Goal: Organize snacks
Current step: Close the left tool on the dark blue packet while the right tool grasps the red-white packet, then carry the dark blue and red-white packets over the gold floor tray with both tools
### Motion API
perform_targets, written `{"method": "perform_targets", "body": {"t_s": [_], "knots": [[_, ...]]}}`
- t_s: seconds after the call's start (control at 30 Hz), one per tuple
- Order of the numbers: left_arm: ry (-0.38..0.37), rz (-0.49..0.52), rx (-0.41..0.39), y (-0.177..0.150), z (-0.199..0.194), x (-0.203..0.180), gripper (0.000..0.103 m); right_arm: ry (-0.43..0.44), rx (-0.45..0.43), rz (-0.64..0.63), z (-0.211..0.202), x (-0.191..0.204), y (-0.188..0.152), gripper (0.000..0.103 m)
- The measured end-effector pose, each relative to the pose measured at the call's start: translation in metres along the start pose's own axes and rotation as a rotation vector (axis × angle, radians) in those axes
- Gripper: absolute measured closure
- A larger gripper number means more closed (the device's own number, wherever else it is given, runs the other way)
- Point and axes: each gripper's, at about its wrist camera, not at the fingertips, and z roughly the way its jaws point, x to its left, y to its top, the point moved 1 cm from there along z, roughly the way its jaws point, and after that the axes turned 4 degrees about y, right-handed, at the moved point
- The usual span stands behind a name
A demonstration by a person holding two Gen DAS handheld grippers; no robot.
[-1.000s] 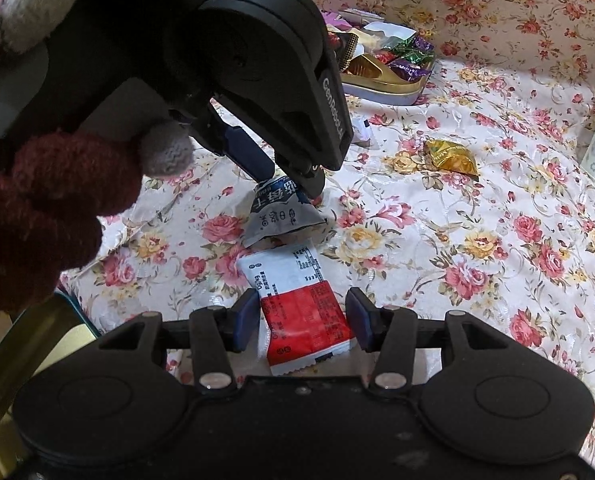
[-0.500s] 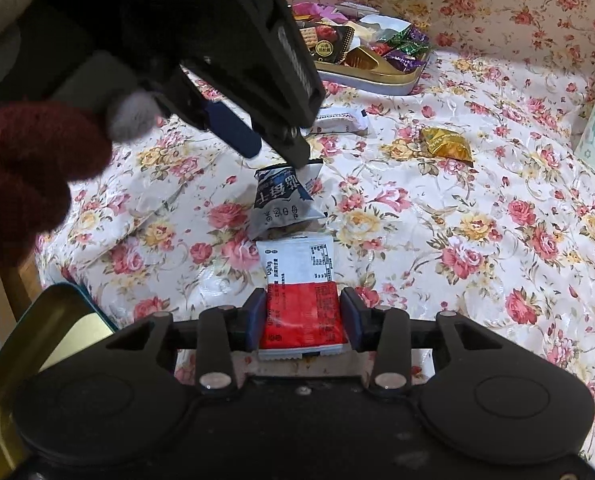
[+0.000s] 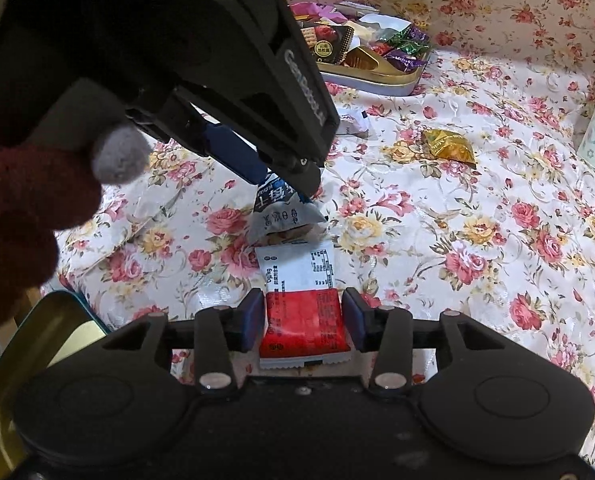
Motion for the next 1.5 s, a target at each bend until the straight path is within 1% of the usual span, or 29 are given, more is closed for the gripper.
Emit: {"method": "perform_targets", "body": {"t_s": [0.2, 0.27, 0.37, 0.43, 0.5, 0.67, 0.73, 0.77, 0.8, 0.83, 1.23, 1.5], "knots": [[-0.007, -0.006, 0.004, 0.001, 0.001, 0.0, 0.062, 0.002, -0.008, 0.005, 0.001, -0.001, 0.0, 0.056], [-0.01, -0.013, 0.004, 0.001, 0.0, 0.001, 0.062, -0.007, -0.012, -0.003, 0.001, -0.001, -0.001, 0.062], [-0.01, -0.026, 0.006, 0.0, 0.001, 0.004, 0.062, -0.006, -0.013, 0.003, -0.001, -0.001, -0.002, 0.064], [-0.008, -0.032, 0.007, 0.0, 0.002, 0.004, 0.06, -0.006, -0.015, 0.016, -0.003, -0.002, -0.003, 0.065], [-0.011, -0.033, 0.005, 0.0, 0.002, 0.003, 0.058, -0.005, -0.015, 0.027, -0.004, -0.002, -0.003, 0.065], [0.005, -0.025, -0.001, 0.003, 0.006, -0.002, 0.058, -0.005, -0.013, 0.043, -0.007, -0.002, -0.006, 0.065], [-0.002, -0.026, -0.005, 0.003, 0.006, -0.001, 0.059, -0.005, -0.014, 0.052, -0.009, -0.002, -0.007, 0.066], [-0.003, -0.028, -0.009, 0.002, 0.005, -0.001, 0.061, -0.005, -0.014, 0.055, -0.01, -0.002, -0.008, 0.066], [-0.002, -0.03, -0.011, 0.002, 0.005, 0.0, 0.064, -0.006, -0.015, 0.058, -0.01, -0.002, -0.008, 0.066], [0.001, -0.03, -0.013, 0.001, 0.005, 0.0, 0.065, -0.008, -0.016, 0.061, -0.011, -0.002, -0.008, 0.066], [-0.034, -0.053, -0.014, -0.003, -0.005, 0.01, 0.063, -0.013, -0.014, 0.083, -0.015, 0.001, -0.014, 0.066], [-0.02, -0.034, 0.007, -0.005, 0.002, 0.004, 0.063, -0.004, -0.023, 0.104, -0.017, -0.001, -0.014, 0.066]]}}
